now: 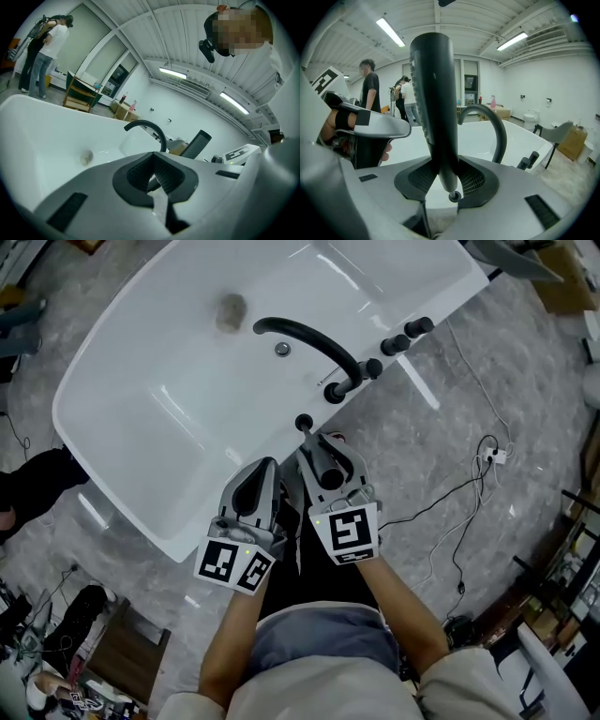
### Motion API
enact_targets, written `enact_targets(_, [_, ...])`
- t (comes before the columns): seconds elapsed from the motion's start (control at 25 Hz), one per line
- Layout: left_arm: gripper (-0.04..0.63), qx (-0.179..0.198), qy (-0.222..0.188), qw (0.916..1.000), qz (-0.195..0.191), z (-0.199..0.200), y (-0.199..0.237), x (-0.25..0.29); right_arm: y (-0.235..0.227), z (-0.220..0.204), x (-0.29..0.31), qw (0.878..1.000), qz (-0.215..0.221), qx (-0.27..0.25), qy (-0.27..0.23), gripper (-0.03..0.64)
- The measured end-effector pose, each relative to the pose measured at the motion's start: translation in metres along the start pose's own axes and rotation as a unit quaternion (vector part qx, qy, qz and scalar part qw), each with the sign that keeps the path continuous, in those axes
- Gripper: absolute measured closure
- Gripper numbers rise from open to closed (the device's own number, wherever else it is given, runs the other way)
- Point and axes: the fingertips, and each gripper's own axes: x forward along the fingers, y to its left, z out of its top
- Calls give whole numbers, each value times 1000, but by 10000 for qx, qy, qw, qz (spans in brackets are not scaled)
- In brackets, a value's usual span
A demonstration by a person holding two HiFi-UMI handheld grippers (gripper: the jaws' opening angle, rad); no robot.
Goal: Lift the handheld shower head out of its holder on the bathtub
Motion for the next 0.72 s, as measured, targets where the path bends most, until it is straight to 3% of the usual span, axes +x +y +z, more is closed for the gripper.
enact_targets(0.4, [591, 83, -82, 9999, 77, 13, 11, -18, 6, 21, -20, 9998, -107, 28, -134, 471])
enact_targets(0.72, [591, 139, -164, 9997, -79, 24, 3, -26, 7, 44, -43, 9995, -138, -59, -278, 471])
